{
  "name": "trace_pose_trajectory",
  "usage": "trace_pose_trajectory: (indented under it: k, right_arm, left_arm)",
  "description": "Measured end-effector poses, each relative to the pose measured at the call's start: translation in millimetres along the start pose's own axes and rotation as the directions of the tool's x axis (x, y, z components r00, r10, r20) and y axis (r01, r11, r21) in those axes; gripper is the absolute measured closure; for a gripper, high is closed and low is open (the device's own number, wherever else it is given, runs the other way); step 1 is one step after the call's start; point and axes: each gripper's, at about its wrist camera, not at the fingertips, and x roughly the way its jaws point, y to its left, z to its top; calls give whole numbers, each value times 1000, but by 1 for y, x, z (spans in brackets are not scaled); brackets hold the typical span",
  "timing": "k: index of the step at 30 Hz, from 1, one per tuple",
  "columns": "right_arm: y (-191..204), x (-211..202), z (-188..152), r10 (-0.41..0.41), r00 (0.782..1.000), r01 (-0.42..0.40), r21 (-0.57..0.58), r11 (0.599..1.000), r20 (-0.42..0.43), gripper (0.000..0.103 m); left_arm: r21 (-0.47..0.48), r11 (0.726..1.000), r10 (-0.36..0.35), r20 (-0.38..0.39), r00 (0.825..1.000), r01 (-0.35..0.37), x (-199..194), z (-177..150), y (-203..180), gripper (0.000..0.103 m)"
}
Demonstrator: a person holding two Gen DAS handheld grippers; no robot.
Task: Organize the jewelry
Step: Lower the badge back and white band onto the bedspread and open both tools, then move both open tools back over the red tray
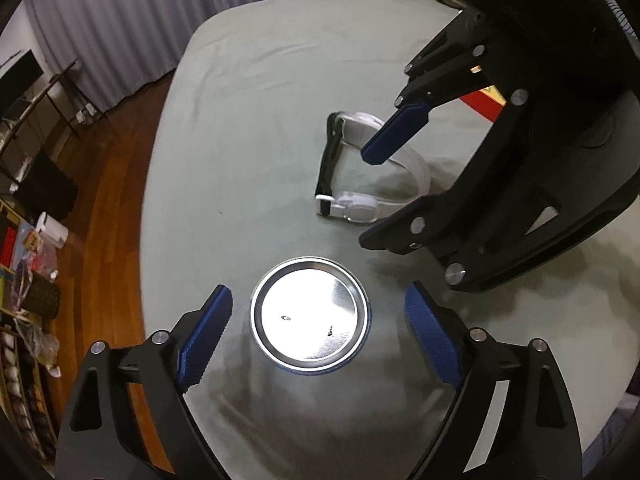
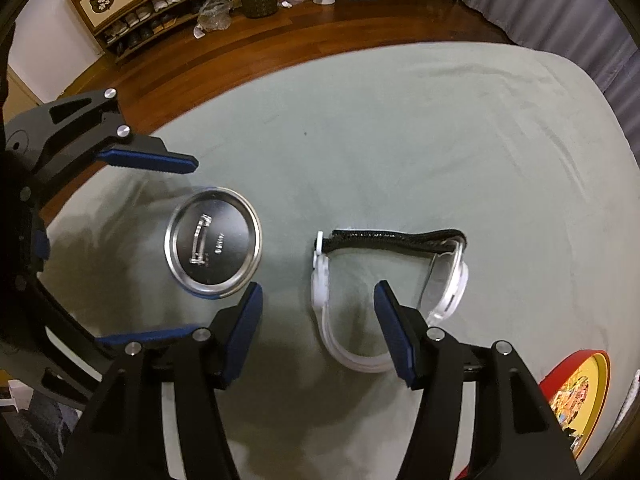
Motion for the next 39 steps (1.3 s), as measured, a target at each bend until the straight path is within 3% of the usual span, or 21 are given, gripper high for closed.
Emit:
trace_pose_trajectory:
  k: [6,8,9,14,17,29,39]
  right_arm:
    - [2,-30,0,3,999,-3,-1,1000,45,48]
    - [4,-42,-1,1,998,-1,-2,1000,61,38]
    - [5,-49,-2,-3,997,3,-3,1000,71,27]
    - [6,-85,-4,-12,992,13,-4,1000,125,24]
    - [9,-105,-4,-25,987,27,-12,1000,158,14]
    - [6,-182,-32,-58,965,70,-39,997,254,10]
    - [-12,-225,-65,-89,951,102,-28,994,295,10]
  left_arm:
    - [-27,999,21,19,1000,-20,-25,8,1,13]
    - [-19,999,28,26,999,-28,-36,9,-1,11]
    - [-15,999,36,30,999,-36,-41,11,-3,11]
    - [-8,998,66,57,996,-66,-69,21,-12,5]
    - [-5,997,80,73,994,-80,-88,27,-17,5]
    - [29,991,125,145,982,-130,-158,57,-54,5]
    - [39,993,100,197,975,-110,-187,82,-83,5]
